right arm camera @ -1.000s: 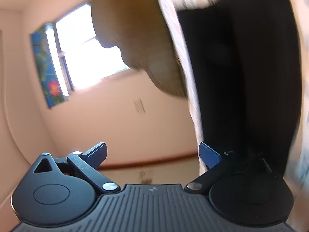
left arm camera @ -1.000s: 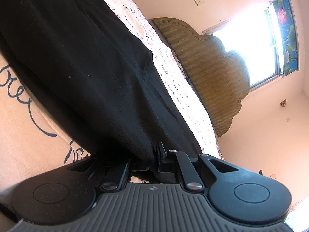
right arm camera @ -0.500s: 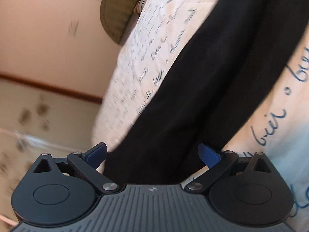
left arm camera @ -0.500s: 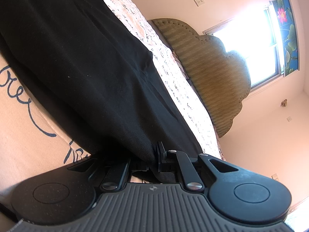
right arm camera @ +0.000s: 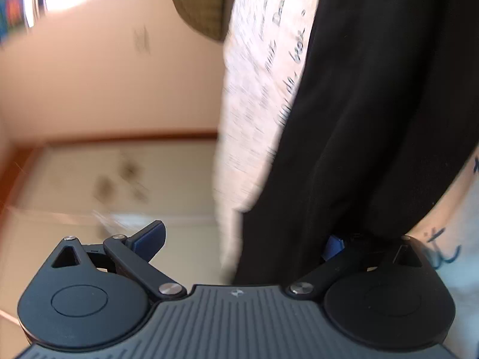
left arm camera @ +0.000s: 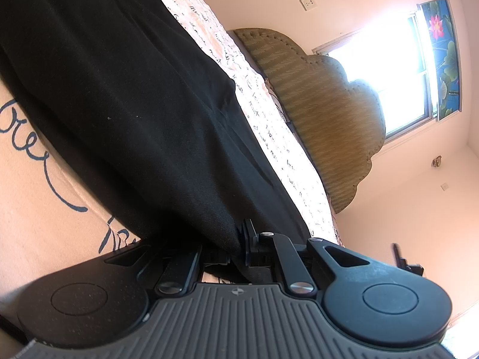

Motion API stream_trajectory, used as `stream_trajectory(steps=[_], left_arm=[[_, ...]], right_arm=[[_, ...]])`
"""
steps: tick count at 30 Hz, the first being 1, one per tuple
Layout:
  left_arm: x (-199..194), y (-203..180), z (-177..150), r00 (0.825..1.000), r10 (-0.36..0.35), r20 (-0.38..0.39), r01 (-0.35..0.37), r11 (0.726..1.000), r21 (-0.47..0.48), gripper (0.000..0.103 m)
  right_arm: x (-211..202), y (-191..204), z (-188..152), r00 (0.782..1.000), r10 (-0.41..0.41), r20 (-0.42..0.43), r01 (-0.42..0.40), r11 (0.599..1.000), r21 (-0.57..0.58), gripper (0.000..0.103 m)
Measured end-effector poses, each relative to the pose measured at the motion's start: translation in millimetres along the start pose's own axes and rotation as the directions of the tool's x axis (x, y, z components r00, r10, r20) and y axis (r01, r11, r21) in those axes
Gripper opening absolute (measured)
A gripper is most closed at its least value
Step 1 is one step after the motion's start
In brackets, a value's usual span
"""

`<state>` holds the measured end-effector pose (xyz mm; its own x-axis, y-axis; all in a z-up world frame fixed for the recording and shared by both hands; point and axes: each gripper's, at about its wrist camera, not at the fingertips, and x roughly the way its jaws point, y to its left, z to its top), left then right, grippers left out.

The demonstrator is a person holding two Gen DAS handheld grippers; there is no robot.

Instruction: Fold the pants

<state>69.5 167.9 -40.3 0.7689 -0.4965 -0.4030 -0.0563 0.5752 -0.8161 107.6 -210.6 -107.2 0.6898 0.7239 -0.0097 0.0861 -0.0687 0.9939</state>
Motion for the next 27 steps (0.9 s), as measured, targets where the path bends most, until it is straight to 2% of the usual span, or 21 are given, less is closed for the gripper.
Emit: stream_trajectory(steps=[2,4,8,11,12,14,17,18,20,21,22,24,25,27], left_arm=[[0.1,0.2,0.3,1.000,-0.003,0.000,0.003,1.000,0.002,0.021],[0.5,0.6,1.0,1.000,-0.002,-0.001,0.002,1.000,0.005,0.023],[0.8,0.3,2.0,1.000,0.002,-0.001,-0.002,1.000,0.009,0.021],[1.0,-0.9,1.8,1.000,0.008,-0.001,-0.008,1.000,0.013,0.019],[1.1,-1.5,1.7,1.000,0.010,-0.001,-0.010,1.000,0.014,0.019],[1.1,-3.1,1.3,1.000,0.013,0.000,-0.013,1.000,0.017,0.019],[1.1,-4.4,1.0,1.000,0.016,0.001,-0.016,1.000,0.020,0.019],[0.8,-4.8,1.1,1.000,0.016,0.001,-0.016,1.000,0.021,0.019],[0.8,-4.7,1.0,1.000,0.016,0.002,-0.016,1.000,0.020,0.019],[0.7,-4.8,0.9,1.000,0.016,0.002,-0.016,1.000,0.019,0.019],[0.7,-4.7,1.1,1.000,0.015,0.001,-0.015,1.000,0.019,0.019],[0.6,-5.0,1.0,1.000,0.015,0.001,-0.015,1.000,0.018,0.019],[0.6,-5.0,1.0,1.000,0.015,0.001,-0.015,1.000,0.018,0.019],[0.4,-4.5,1.1,1.000,0.013,0.001,-0.013,1.000,0.017,0.019]], right_arm=[[-14.7,-11.3,9.7,0.986,0.153,0.065,-0.159,0.982,0.100,0.103],[-35.4,-17.4,21.8,0.963,0.217,0.161,-0.237,0.964,0.124,0.103],[-72.5,-21.7,42.8,0.923,0.238,0.303,-0.283,0.952,0.115,0.103],[-93.7,-23.6,49.8,0.879,0.249,0.408,-0.307,0.948,0.082,0.103],[-95.8,-24.4,51.6,0.873,0.256,0.416,-0.315,0.946,0.080,0.103],[-94.4,-25.0,54.5,0.881,0.246,0.404,-0.307,0.947,0.093,0.103],[-86.9,-17.7,52.0,0.913,0.193,0.358,-0.237,0.968,0.082,0.103],[-86.5,-11.5,49.6,0.934,0.139,0.330,-0.171,0.983,0.069,0.103],[-80.0,9.1,44.2,0.966,-0.035,0.256,0.040,0.999,-0.014,0.102],[-73.8,20.5,38.5,0.965,-0.136,0.226,0.158,0.984,-0.082,0.102],[-66.1,29.4,33.5,0.953,-0.224,0.205,0.256,0.956,-0.142,0.102],[-48.8,41.4,20.6,0.920,-0.354,0.171,0.387,0.892,-0.234,0.102],[-41.3,44.6,15.3,0.911,-0.380,0.158,0.410,0.874,-0.262,0.102],[-29.4,45.2,10.1,0.916,-0.382,0.120,0.400,0.873,-0.278,0.102]])
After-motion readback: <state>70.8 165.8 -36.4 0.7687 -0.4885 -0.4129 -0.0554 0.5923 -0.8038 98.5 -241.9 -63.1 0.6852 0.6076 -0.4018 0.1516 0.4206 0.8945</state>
